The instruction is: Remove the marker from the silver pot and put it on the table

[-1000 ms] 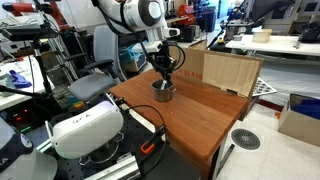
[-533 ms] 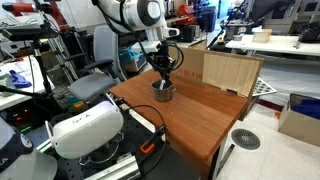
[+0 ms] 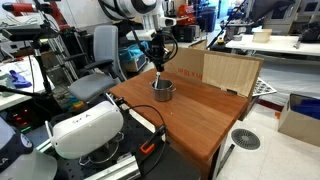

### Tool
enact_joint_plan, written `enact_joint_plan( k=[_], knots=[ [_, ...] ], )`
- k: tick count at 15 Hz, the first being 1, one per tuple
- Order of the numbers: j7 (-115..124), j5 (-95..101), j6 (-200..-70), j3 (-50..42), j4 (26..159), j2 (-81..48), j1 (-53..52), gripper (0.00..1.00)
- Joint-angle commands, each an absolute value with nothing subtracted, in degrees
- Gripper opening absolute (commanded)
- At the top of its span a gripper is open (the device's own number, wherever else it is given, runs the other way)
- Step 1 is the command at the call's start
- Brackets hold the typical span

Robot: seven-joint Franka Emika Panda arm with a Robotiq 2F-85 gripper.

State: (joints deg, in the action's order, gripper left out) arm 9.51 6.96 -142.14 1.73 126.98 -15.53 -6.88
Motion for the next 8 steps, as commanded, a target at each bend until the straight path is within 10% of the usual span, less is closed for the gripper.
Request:
enact_joint_plan(
  k=[1, 8],
  knots=[
    [7.32, 4.56, -137.36, 2.52, 128.53, -10.54, -5.83, 0.06],
    [2.33, 0.69, -127.63, 1.79, 126.73, -4.58, -3.53, 0.06]
  ],
)
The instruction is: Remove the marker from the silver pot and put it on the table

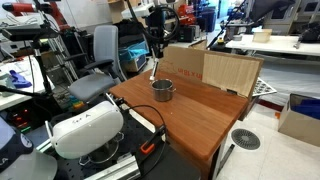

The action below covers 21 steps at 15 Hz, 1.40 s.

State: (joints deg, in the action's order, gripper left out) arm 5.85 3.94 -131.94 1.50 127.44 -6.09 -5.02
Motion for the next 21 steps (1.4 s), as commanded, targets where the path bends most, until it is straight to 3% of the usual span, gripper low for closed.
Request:
enact_joint_plan(
  k=[1, 21],
  knots=[
    [1.77, 0.46, -126.55, 1.45, 126.04, -4.69, -3.03, 0.06],
    [-4.42, -1.27, -105.85, -3.1, 100.59, -19.25, 4.17, 0.06]
  ],
)
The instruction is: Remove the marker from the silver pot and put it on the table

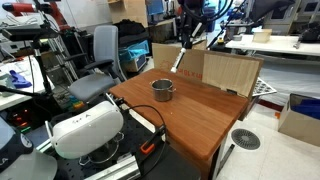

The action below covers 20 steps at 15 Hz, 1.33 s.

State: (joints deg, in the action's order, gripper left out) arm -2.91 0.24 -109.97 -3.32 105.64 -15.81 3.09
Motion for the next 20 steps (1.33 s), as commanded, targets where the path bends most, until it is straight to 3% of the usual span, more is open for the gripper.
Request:
enact_joint_plan(
  k=[1, 20],
  knots=[
    [-4.06, -1.03, -105.65, -3.23, 99.43, -20.47, 4.3, 0.06],
    [-2.91, 0.59, -107.88, -5.4, 89.73, -36.07, 7.35, 0.06]
  ],
)
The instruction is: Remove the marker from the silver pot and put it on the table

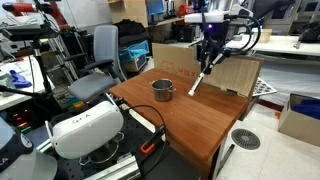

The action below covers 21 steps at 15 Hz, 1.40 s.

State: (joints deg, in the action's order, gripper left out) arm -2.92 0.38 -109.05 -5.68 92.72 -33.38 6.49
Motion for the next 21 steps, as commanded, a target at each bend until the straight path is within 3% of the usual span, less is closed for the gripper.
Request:
enact_joint_plan(
  k=[1, 21],
  knots=[
    [-3.01, 0.42, -107.78, -5.37, 89.37, -36.84, 7.56, 0.06],
    [-1.1, 0.57, -105.84, -7.87, 77.68, -48.73, 11.28, 0.06]
  ],
)
